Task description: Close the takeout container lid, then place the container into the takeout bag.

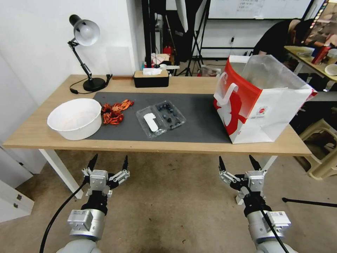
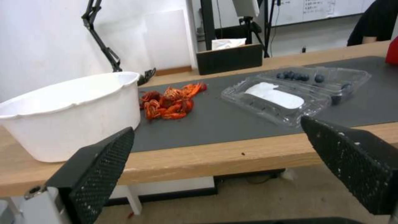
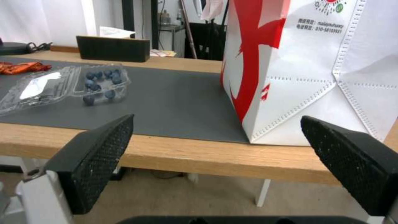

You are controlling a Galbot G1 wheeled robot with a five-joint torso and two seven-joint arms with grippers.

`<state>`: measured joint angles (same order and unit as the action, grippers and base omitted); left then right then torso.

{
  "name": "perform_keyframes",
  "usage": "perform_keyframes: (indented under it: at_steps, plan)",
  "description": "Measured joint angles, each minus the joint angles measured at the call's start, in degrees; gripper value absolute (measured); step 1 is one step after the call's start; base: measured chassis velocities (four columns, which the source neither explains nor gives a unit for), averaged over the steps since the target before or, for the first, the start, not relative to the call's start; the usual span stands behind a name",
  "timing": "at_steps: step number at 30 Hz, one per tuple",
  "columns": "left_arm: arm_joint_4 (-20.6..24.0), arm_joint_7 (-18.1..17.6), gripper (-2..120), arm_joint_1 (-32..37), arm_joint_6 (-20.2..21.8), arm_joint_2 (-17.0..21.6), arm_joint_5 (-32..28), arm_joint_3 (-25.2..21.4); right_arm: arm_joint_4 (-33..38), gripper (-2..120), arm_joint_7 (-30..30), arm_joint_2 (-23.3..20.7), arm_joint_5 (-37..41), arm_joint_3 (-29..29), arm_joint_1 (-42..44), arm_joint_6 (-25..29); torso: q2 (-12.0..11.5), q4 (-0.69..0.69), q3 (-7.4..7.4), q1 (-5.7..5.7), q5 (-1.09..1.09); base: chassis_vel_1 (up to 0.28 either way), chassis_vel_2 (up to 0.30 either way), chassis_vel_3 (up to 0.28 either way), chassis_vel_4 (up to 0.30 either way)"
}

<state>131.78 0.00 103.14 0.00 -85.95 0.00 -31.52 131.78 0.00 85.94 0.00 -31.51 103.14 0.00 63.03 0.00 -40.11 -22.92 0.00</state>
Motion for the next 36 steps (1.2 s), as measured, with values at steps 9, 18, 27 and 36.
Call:
perform_keyframes:
  at_steps: [9, 18, 27, 36]
  plan:
    - [0.00, 0.00, 100, 0.00, 0.00, 0.00, 0.00, 0.00, 0.00, 100, 0.00, 0.00, 0.00, 0.00, 0.00, 0.00, 0.00, 0.00, 0.00, 0.00, 0.00, 0.000, 0.000, 0.000, 0.000]
    - [0.00, 0.00, 100, 0.00, 0.00, 0.00, 0.00, 0.00, 0.00, 100, 0.00, 0.00, 0.00, 0.00, 0.00, 0.00, 0.00, 0.00, 0.00, 0.00, 0.00, 0.000, 0.000, 0.000, 0.000]
    - [0.67, -2.96, 100, -0.79, 2.21, 2.24, -4.12, 2.03, 1.15, 100, -6.16, 1.70, 0.51, -0.44, 1.21, -4.34, 0.00, 0.00, 0.00, 0.00, -0.01, 0.000, 0.000, 0.000, 0.000]
    - [3.29, -13.73, 100, -3.88, 10.64, 10.63, -19.16, 9.48, 2.46, 100, -9.13, 2.15, 2.40, -1.78, 1.54, -6.62, 0.00, -0.01, 0.00, 0.00, 0.00, 0.000, 0.000, 0.000, 0.000]
